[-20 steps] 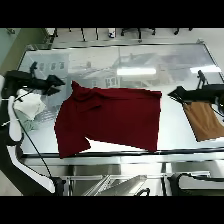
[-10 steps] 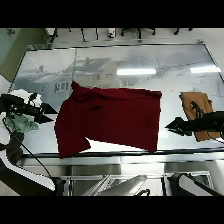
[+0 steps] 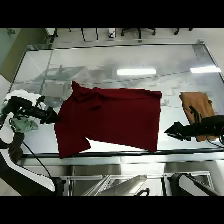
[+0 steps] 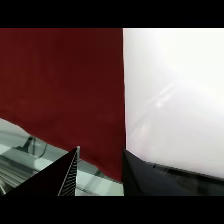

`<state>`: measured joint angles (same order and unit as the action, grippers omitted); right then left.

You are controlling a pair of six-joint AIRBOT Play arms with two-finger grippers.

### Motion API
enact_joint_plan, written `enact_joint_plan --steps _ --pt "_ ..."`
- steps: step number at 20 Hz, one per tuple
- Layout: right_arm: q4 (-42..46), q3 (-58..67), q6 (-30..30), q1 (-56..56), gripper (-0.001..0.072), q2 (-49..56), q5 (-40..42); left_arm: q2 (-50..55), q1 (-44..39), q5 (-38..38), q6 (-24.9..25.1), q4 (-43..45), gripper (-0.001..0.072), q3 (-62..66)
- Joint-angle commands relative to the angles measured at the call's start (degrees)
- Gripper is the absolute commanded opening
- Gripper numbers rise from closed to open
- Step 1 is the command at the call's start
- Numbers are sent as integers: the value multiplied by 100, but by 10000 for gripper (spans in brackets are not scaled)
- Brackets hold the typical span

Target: Fold the shirts.

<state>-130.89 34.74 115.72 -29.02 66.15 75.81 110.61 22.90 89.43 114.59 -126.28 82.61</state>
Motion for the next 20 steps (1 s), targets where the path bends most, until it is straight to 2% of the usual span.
enact_joint_plan --steps 1,2,9,12,14,15,17,18,19,20 --pt "164 -251 -15 7 419 -7 -219 -13 -476 96 393 -131 15 2" --pt "219 -352 -46 7 436 -7 -293 -13 -553 76 389 -44 14 4" --pt "166 -1117 -15 59 432 227 -861 -13 -535 68 236 26 14 2" --pt "57 -1209 -2 474 431 551 -850 -13 -535 72 236 24 14 4" --pt "-162 -1274 0 975 431 752 -1126 -13 -535 61 236 4 14 2" --pt "-363 -1274 2 1209 407 855 -1287 -13 -540 63 238 -48 14 2" --pt "-857 -1250 323 1569 134 990 -1593 -39 -540 61 310 -540 14 2" --pt "-1003 -1196 446 1661 58 994 -1685 -125 -540 48 437 -925 14 2" --pt "-1040 -1060 455 1707 18 960 -1674 -271 -540 50 560 -1368 14 2" --pt "-1060 -879 452 1711 18 841 -1587 -529 -553 48 671 -1808 13 4"
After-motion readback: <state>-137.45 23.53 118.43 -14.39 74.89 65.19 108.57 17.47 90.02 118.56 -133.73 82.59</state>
